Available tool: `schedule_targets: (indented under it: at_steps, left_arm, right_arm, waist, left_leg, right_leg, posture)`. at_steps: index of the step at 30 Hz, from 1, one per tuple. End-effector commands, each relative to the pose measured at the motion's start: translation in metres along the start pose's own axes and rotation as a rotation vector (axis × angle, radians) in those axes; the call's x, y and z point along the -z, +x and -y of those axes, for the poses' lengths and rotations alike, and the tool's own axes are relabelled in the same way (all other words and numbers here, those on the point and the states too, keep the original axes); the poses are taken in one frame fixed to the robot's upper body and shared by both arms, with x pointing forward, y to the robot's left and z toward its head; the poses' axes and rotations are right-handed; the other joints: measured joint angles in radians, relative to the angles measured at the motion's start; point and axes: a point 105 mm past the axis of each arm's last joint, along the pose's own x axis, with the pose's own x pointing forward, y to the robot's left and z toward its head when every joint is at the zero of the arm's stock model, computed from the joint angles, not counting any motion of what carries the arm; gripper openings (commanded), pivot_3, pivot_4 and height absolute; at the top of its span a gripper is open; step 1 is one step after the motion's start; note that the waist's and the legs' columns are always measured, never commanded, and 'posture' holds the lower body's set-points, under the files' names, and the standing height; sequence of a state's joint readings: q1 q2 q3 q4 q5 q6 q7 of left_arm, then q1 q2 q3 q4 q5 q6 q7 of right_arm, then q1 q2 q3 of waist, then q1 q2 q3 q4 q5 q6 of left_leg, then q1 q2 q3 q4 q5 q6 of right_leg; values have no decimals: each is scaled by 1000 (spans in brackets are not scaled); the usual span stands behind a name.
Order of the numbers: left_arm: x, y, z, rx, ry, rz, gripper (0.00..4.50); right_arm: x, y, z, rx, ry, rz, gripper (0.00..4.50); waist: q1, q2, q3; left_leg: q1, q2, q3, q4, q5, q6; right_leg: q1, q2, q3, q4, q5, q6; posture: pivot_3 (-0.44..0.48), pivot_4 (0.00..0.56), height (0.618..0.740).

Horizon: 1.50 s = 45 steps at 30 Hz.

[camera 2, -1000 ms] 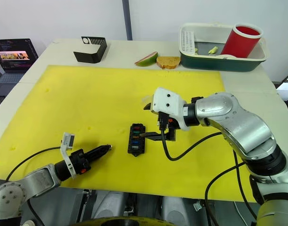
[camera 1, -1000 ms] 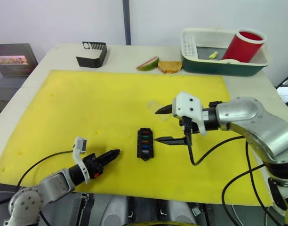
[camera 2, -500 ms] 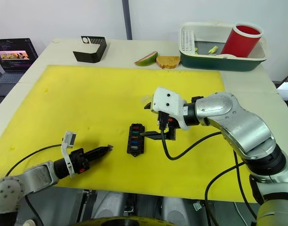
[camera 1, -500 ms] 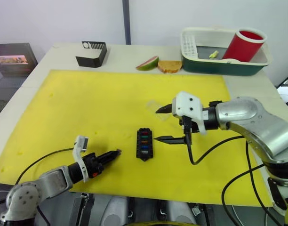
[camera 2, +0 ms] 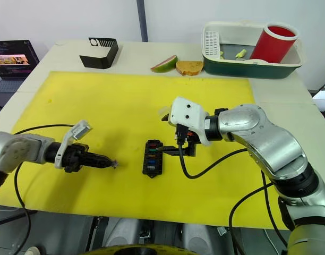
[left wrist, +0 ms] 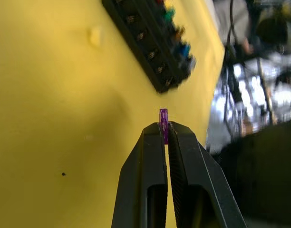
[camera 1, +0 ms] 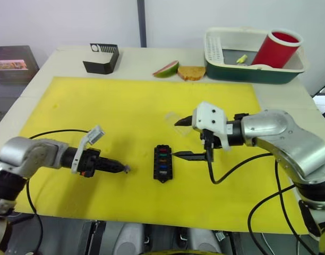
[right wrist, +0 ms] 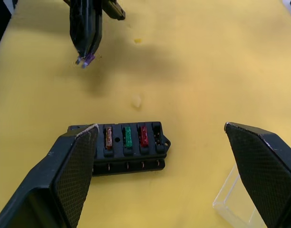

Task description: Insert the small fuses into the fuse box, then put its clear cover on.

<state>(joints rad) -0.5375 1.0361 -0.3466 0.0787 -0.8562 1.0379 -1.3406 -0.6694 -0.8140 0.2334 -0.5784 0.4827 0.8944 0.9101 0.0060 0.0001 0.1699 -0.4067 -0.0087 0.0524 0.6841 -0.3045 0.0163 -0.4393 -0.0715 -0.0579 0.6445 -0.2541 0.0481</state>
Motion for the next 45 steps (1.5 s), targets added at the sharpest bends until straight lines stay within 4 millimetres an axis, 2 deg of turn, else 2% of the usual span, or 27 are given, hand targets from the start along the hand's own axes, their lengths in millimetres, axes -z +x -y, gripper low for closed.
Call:
schedule_targets:
  at_steps: [1,7,16,29,30,31,33,41,45]
  left_arm:
    - [-1,-3,-16,6,86,-114,164]
    - [-16,8,-32,22,169,-177,164]
    - [-23,19,-31,59,246,-226,164]
    - [-32,12,-42,7,338,-227,164]
    - [-33,12,-42,4,343,-223,748]
    - [-33,11,-43,0,347,-218,1003]
    - [-37,8,-42,-5,351,-193,1870]
    - [-46,-13,-39,-51,331,-104,1870]
    - [-51,-25,-26,-39,293,-15,1870]
  right_arm:
    - [-8,-2,0,21,-33,17,4500]
    - [-9,-2,-1,29,-26,15,4500]
    - [-8,-3,-3,29,-25,2,4500]
    - [-7,-1,-4,15,-35,-3,4500]
    - [-7,-1,-4,14,-36,-2,4500]
    - [-7,0,-4,12,-37,-2,4500]
    - [-8,0,-4,9,-39,-2,4500]
    - [-7,2,-5,1,-43,-2,4500]
    - [-7,1,-6,-2,-43,-1,4500]
  waist:
    - [3,-1,0]
    - [7,-4,2]
    - [7,-5,3]
    - [7,-5,3]
    - [7,-5,3]
    - [7,-5,3]
    - [8,-5,3]
    - [5,-5,3]
    - [3,-7,4]
  left_leg:
    - [-1,0,0,0,-1,1]
    - [-2,0,1,1,-1,5]
    - [-2,0,0,5,-1,6]
    - [-2,0,-2,13,-3,10]
    - [-2,0,-2,13,-3,10]
    - [-2,0,-2,13,-3,10]
    - [-2,0,-2,13,-3,10]
    - [-2,1,-2,14,-3,10]
    - [-2,1,-2,14,-3,10]
  right_leg:
    - [-1,0,0,1,0,0]
    - [-2,2,0,1,2,5]
    - [0,2,0,4,3,6]
    - [3,2,-1,5,4,8]
    - [3,2,-1,5,4,8]
    - [3,2,-1,5,4,8]
    - [3,2,-1,5,4,8]
    - [4,3,-2,5,4,9]
    - [4,4,-2,5,4,9]
  posture:
    - [0,150,740]
    - [0,150,740]
    - [0,150,740]
    - [0,150,740]
    - [0,150,740]
    - [0,150,740]
    - [0,150,740]
    - [0,150,740]
    - [0,150,740]
